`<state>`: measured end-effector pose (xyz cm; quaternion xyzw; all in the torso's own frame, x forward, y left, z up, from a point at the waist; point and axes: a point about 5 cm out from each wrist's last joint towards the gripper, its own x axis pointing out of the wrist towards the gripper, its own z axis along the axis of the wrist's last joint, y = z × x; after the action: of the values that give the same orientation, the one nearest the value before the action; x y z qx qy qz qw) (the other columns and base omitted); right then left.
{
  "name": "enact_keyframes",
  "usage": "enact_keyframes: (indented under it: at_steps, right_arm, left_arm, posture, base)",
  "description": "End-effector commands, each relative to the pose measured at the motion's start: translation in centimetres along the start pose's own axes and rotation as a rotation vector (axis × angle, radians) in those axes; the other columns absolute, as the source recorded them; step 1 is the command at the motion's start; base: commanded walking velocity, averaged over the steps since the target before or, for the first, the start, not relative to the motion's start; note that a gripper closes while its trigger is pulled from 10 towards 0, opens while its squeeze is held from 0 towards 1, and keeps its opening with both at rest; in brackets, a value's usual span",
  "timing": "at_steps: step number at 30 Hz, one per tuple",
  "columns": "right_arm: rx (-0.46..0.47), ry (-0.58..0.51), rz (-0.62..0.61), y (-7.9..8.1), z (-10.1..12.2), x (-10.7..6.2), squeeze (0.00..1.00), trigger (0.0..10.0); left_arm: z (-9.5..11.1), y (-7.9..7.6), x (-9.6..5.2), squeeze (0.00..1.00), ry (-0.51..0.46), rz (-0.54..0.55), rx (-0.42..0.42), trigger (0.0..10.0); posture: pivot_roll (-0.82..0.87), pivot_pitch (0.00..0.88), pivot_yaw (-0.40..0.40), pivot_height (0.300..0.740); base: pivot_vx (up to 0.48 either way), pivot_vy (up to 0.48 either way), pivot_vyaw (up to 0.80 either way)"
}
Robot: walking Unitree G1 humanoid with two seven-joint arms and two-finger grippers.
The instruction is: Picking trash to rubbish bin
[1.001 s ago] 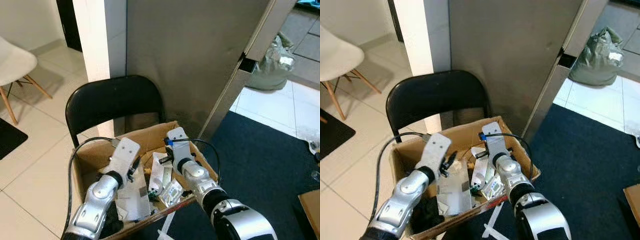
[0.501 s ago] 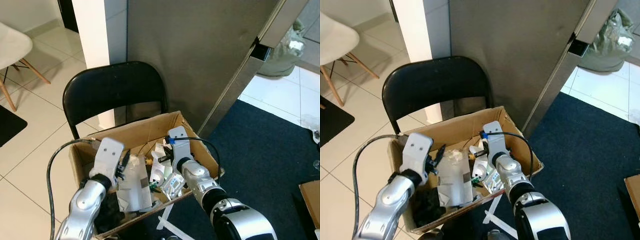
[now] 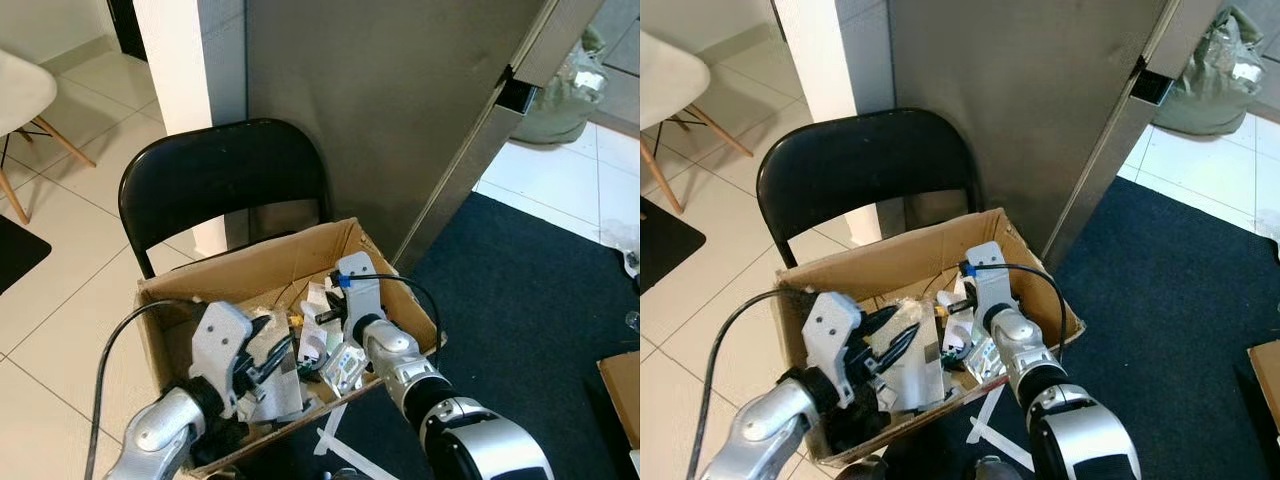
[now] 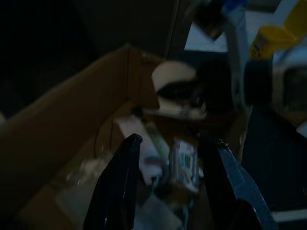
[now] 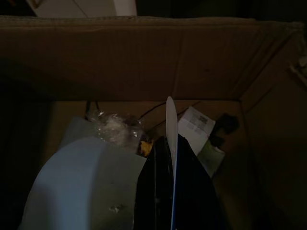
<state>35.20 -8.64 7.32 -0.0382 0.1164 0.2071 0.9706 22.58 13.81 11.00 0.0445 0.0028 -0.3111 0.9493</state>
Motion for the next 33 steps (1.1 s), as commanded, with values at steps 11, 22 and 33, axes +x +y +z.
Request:
enact_keyframes:
  at_steps: [11,22,33]
  right_arm:
    - [0.014,0.044,0.013,0.2,-1.1,-0.3,0.00,10.0]
    - [0.041,0.038,0.017,0.0,-1.1,-0.3,0.00,10.0]
    - [0.062,0.050,0.015,-0.3,-1.4,-0.5,0.00,10.0]
  left_arm:
    - [-1.3,0.9,-1.7,0.05,0.084,0.092,-0.030,10.0]
    - [-1.5,1.5,-2.2,0.03,0.105,0.154,-0.007,10.0]
    - [-1.9,1.7,-2.4,0.01,0.109,0.151,-0.012,10.0]
  posture:
    - [0.08,0.205,-0.086,0.740]
    - [0.08,0.210,-0.084,0.740]
    - [0.07,0.200,-0.080,0.740]
  base:
    - [0.000,0.000,0.00]
    - [0.000,0.000,0.00]
    - [0.000,0.000,0.00]
